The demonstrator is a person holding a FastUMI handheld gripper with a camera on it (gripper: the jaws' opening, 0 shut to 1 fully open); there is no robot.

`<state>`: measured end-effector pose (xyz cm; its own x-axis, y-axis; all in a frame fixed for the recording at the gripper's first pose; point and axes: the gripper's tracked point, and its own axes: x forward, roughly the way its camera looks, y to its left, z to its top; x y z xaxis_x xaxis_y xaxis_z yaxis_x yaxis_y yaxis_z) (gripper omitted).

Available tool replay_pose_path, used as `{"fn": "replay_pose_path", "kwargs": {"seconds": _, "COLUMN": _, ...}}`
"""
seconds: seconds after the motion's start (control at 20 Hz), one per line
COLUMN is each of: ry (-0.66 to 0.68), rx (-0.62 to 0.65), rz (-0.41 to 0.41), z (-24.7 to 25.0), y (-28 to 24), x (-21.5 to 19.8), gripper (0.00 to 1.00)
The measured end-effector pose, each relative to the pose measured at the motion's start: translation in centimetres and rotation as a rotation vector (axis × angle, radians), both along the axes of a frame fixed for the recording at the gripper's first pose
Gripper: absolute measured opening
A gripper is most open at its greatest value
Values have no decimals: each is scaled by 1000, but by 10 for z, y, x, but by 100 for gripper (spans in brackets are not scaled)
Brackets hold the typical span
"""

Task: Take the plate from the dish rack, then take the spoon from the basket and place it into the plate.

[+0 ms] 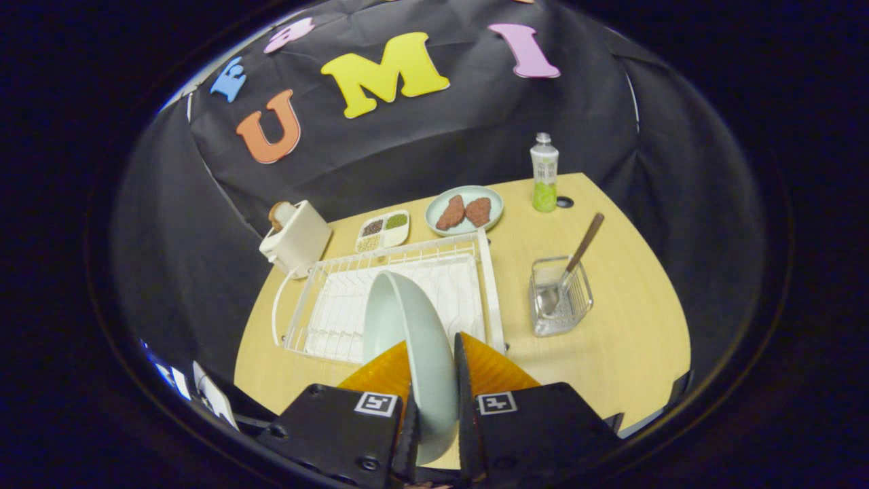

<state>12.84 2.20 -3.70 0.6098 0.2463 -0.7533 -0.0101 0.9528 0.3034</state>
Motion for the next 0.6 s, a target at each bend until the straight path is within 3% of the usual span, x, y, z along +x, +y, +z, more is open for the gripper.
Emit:
{"fn": "replay_pose_path", "kwargs": {"seconds": 0.3, "ry": 72, "rx": 186, "rz": -25, "z": -72, "y": -7, "x": -48, "gripper": 29}}
{"fn": "replay_pose_path", "kwargs": {"seconds": 0.6, "ry": 136, "rx": 276, "rz": 13, "z": -117, "y": 11, "x": -61, "gripper": 29}}
